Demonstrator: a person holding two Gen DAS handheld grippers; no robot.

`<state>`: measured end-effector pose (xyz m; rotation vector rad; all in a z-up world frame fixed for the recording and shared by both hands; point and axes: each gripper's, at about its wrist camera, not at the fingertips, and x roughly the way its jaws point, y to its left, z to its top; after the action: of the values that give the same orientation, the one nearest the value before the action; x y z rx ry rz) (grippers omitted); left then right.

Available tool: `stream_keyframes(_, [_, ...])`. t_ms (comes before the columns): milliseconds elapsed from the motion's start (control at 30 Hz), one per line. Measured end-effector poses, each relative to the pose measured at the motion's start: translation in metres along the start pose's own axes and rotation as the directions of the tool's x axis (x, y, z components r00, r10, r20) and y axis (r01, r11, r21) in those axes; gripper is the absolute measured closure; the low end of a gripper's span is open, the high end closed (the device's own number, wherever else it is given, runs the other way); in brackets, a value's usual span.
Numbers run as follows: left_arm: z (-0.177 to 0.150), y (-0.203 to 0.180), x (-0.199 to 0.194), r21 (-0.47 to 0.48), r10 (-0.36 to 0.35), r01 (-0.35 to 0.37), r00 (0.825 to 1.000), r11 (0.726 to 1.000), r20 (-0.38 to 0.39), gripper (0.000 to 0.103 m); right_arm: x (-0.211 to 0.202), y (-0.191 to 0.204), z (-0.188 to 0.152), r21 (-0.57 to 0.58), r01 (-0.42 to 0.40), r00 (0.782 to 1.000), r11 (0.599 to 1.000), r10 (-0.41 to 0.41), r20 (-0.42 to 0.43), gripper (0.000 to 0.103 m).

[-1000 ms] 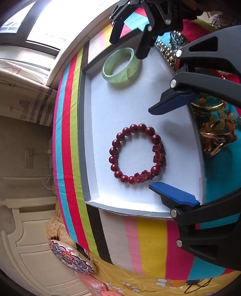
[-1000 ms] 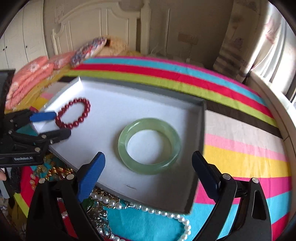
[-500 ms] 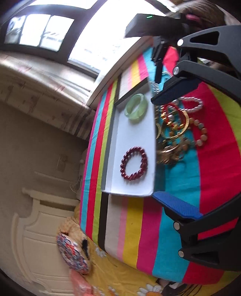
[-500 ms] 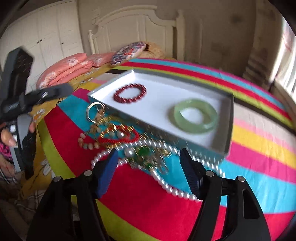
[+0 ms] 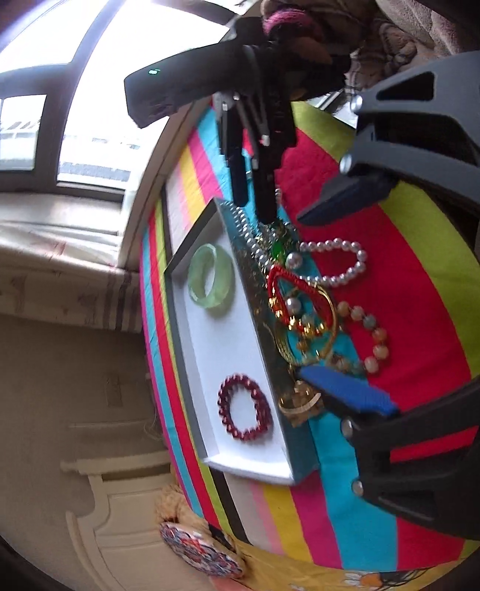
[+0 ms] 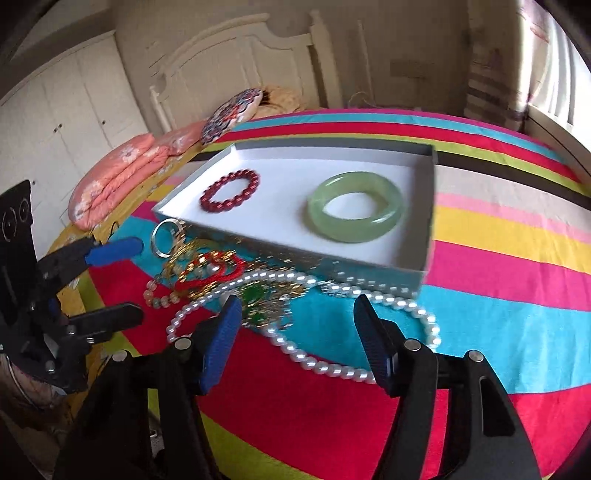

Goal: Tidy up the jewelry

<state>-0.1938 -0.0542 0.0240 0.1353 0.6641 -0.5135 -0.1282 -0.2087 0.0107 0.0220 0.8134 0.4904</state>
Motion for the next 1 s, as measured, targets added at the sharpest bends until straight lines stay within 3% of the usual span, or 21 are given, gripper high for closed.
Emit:
stream_keyframes(100, [0.005, -0.005, 0.017, 0.033, -0.030, 0.031, 0.999, 0.999, -0.041, 0.055, -0.005, -0.008, 0.000, 0.017, 0.005, 1.000, 1.000, -0.005, 0.015, 0.041])
stream_keyframes(233, [0.006, -0.009, 0.038, 0.064, -0.024, 0.030, 0.996, 0.997, -0.090, 0.064, -0.007, -0.011, -0.001, 0.020, -0.009, 1.000, 1.000, 0.008, 0.028, 0.041])
stream_keyframes(367, [0.007, -0.011, 0.050, 0.093, 0.009, 0.003, 0.991, 0.996, -0.130, 0.087, -0.004, -0.012, -0.003, 0.033, -0.052, 0.999, 0.998, 0.052, 0.012, 0.041])
stream_keyframes(433, [0.010, -0.004, 0.050, 0.059, -0.009, 0.017, 0.993, 0.998, -0.120, 0.097, -0.002, -0.011, -0.004, 0.047, -0.098, 0.995, 0.994, 0.098, 0.000, 0.041])
stream_keyframes(600, [0.019, 0.023, 0.024, -0.083, -0.088, 0.087, 0.996, 0.993, -0.009, 0.098, 0.002, -0.008, -0.003, 0.097, -0.195, 0.980, 0.976, 0.198, -0.024, 0.044])
stream_keyframes(667, [0.022, 0.037, 0.006, -0.143, -0.110, 0.118, 0.992, 0.983, 0.063, 0.098, 0.005, -0.005, -0.002, 0.110, -0.218, 0.974, 0.970, 0.223, -0.035, 0.051])
stream_keyframes(767, [0.023, 0.054, -0.024, -0.198, -0.111, 0.139, 0.983, 0.970, 0.145, 0.098, 0.006, 0.001, 0.000, 0.114, -0.229, 0.971, 0.967, 0.234, -0.038, 0.057])
stream_keyframes(1000, [0.021, 0.076, -0.075, -0.256, -0.080, 0.149, 0.962, 0.955, 0.262, 0.098, 0.014, 0.003, 0.003, 0.147, -0.240, 0.967, 0.960, 0.250, -0.052, 0.057])
